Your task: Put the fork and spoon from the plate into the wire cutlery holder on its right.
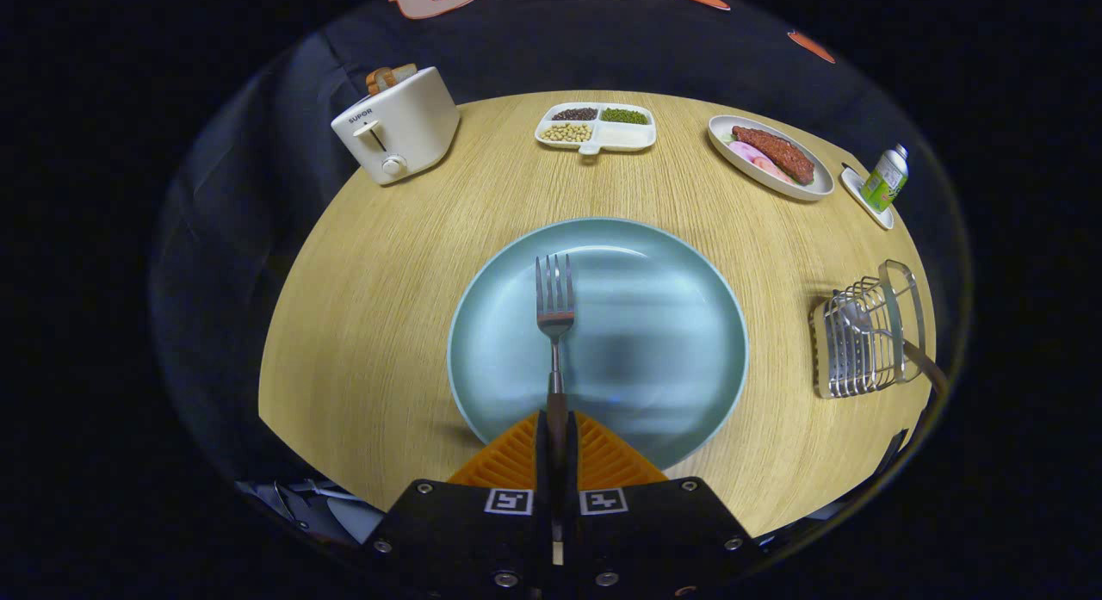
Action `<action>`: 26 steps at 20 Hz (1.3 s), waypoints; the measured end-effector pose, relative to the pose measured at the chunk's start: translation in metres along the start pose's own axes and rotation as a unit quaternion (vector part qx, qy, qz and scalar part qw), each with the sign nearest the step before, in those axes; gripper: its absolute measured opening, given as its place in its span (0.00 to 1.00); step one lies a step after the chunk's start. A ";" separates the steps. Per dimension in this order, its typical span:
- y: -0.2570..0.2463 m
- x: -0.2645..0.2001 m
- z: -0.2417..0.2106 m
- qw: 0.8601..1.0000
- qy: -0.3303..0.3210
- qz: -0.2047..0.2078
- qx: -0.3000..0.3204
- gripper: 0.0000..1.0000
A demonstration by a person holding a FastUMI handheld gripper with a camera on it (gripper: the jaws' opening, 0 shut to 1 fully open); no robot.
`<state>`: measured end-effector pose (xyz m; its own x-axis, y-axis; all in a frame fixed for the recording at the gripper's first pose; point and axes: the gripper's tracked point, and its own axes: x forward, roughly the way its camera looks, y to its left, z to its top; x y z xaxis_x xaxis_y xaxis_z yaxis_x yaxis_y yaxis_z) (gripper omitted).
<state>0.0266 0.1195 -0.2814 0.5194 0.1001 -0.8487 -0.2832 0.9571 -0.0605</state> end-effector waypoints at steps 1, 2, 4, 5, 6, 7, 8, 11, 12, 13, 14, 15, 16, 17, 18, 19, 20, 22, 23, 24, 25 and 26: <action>-0.008 -0.009 0.002 1.000 0.003 0.001 -0.008 0.05; -0.016 -0.018 0.003 1.000 0.005 0.003 -0.015 0.05; -0.032 -0.036 0.006 1.000 0.016 0.010 -0.022 0.05; -0.038 -0.045 0.008 0.999 0.021 0.018 -0.019 0.05; -0.047 -0.055 0.011 0.999 0.025 0.020 -0.021 0.05; -0.060 -0.063 0.015 0.999 0.028 0.012 -0.030 0.05; -0.075 -0.073 0.016 0.999 0.032 0.002 -0.041 0.05; -0.110 -0.103 0.018 0.996 0.057 -0.010 -0.061 0.05; -0.122 -0.113 0.018 0.995 0.068 -0.013 -0.068 0.05; -0.133 -0.122 0.017 0.994 0.078 -0.019 -0.075 0.05; -0.146 -0.128 0.020 0.992 0.087 -0.025 -0.082 0.05; -0.157 -0.136 0.020 0.991 0.097 -0.029 -0.086 0.05; -0.167 -0.143 0.022 0.990 0.105 -0.033 -0.086 0.05; -0.177 -0.149 0.022 0.989 0.115 -0.036 -0.087 0.05; -0.189 -0.154 0.021 0.987 0.126 -0.041 -0.090 0.05; -0.201 -0.159 0.021 0.985 0.138 -0.048 -0.097 0.05; -0.211 -0.160 0.021 0.982 0.148 -0.056 -0.104 0.05; -0.225 -0.164 0.020 0.977 0.171 -0.061 -0.112 0.05; -0.231 -0.163 0.019 0.975 0.182 -0.063 -0.114 0.05; -0.236 -0.161 0.018 0.971 0.195 -0.065 -0.120 0.05; -0.241 -0.159 0.016 0.967 0.209 -0.066 -0.127 0.05; -0.244 -0.155 0.015 0.964 0.223 -0.064 -0.134 0.05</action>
<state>0.0266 -0.1252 -0.1271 0.1835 -0.1975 -0.9630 -0.4691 0.8433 -0.2624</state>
